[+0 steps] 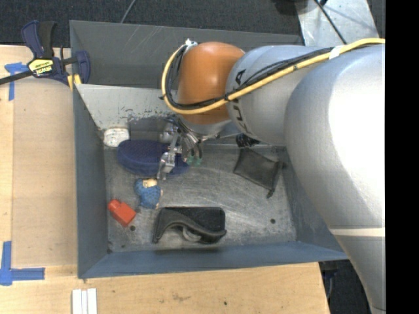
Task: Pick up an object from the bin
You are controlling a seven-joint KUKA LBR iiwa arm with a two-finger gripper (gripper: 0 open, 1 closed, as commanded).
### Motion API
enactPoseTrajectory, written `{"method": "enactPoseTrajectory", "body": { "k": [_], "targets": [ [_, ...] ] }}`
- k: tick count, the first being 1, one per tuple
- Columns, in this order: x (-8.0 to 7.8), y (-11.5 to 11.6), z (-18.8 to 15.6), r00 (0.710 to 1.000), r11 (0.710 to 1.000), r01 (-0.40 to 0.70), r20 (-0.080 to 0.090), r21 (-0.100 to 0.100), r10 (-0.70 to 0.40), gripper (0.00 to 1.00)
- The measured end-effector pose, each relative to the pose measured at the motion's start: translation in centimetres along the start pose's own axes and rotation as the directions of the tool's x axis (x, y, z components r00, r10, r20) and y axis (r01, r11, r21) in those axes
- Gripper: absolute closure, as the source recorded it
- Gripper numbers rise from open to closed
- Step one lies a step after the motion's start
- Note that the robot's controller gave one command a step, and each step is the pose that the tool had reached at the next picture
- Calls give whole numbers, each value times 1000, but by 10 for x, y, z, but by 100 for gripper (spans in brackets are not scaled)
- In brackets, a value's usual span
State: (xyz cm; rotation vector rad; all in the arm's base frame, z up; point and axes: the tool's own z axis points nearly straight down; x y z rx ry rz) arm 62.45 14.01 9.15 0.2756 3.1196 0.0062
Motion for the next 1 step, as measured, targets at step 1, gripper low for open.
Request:
{"method": "enactPoseTrajectory", "body": {
  "k": [1],
  "targets": [
    [3,-7,-134,970,970,242,1,1,-242,100]
  ]
}}
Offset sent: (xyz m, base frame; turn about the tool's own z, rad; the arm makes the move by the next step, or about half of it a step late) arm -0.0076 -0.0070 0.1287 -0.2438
